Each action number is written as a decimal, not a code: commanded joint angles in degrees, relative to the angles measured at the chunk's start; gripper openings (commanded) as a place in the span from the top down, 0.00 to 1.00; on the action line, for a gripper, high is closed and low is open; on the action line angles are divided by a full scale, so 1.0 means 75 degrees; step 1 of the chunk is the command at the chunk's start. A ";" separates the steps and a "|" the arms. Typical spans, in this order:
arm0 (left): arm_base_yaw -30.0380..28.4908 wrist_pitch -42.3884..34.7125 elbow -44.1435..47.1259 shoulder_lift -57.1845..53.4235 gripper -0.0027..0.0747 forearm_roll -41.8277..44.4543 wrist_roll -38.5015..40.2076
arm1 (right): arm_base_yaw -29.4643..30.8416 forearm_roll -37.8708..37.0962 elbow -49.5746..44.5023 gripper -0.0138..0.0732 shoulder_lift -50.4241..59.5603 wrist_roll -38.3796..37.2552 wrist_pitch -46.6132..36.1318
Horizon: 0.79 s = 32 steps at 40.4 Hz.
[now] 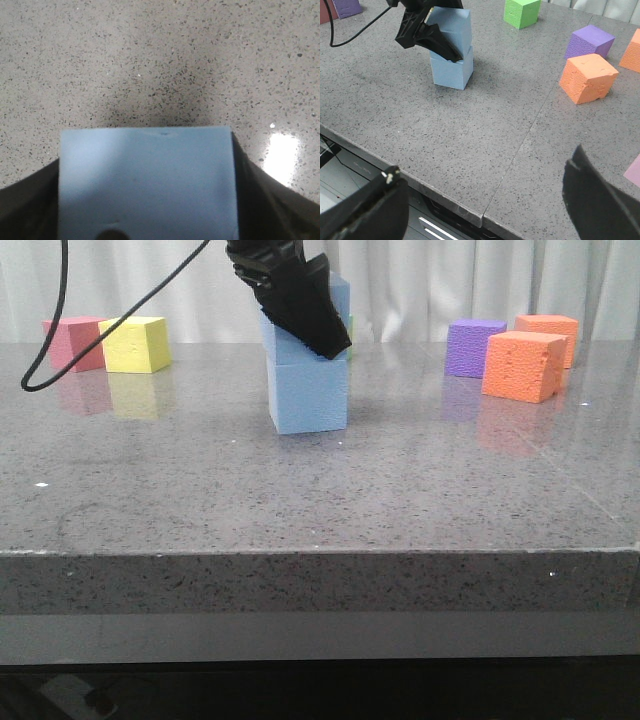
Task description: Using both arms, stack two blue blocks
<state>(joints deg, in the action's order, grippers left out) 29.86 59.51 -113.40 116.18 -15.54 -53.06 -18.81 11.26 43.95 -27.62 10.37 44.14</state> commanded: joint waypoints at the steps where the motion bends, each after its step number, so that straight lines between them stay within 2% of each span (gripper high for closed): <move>1: 0.0064 -0.0293 -0.0248 -0.0504 0.30 -0.0156 0.0030 | 0.0053 0.0076 0.0190 0.12 -0.0036 0.0029 -0.0555; 12: 0.0064 -0.0468 -0.0248 -0.0892 0.21 -0.0156 0.0113 | 0.0053 0.0076 0.0190 0.12 -0.0036 0.0029 -0.0555; 20: 0.0064 -0.0468 -0.0248 -0.1476 0.21 -0.0156 0.0298 | 0.0053 0.0076 0.0190 0.12 -0.0036 0.0029 -0.0555; 32: 0.0064 -0.0454 -0.0220 -0.2754 0.21 -0.0523 0.1485 | 0.0053 0.0076 0.0190 0.12 -0.0036 0.0029 -0.0555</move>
<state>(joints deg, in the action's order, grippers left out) 29.86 58.96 -113.40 100.54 -17.16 -45.33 -18.81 11.26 43.95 -27.62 10.26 44.14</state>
